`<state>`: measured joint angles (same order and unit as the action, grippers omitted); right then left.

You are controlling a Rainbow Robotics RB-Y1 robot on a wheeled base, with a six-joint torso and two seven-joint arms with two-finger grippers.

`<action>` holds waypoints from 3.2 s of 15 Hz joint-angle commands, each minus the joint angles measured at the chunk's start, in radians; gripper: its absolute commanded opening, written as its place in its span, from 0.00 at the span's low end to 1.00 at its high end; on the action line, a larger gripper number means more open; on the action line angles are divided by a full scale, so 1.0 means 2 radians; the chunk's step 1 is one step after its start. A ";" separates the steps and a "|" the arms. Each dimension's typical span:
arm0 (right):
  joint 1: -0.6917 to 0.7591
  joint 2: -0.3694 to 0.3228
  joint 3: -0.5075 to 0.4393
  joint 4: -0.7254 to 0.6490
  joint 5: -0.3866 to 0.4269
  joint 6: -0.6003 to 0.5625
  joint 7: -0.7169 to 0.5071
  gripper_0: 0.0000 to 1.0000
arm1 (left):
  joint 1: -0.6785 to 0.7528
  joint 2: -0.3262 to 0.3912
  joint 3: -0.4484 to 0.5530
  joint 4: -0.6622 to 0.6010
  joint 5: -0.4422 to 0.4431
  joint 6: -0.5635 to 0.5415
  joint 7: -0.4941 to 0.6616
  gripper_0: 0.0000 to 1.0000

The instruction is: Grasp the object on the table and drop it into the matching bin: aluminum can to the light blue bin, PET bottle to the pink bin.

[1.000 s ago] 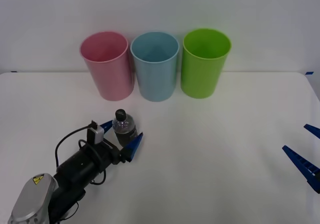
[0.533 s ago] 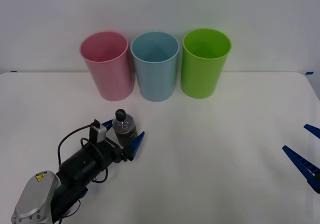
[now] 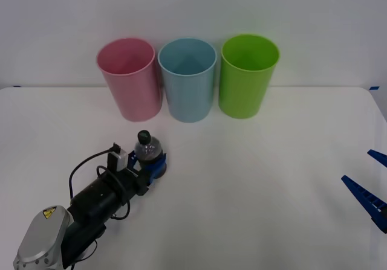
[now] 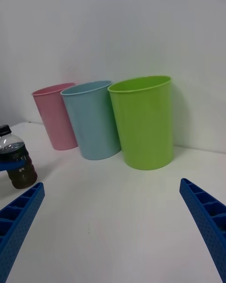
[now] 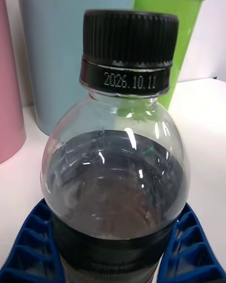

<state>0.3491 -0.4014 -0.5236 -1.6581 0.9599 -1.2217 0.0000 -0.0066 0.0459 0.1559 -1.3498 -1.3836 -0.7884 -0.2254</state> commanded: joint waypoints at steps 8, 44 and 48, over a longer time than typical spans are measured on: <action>0.000 0.000 0.000 0.000 0.000 0.000 0.000 1.00 | 0.016 0.088 0.005 -0.031 0.103 -0.036 0.022 0.00; 0.000 0.000 0.000 0.000 0.000 0.000 0.000 1.00 | -0.263 0.239 -0.033 0.003 0.088 0.179 0.248 0.00; 0.000 0.000 0.000 0.000 0.000 0.000 0.000 1.00 | -0.324 0.226 -0.056 0.068 0.064 0.183 0.241 0.00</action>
<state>0.3491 -0.4014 -0.5236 -1.6581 0.9599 -1.2217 0.0000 -0.6378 0.5070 0.0462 -1.2317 -1.2413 -0.4212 0.2586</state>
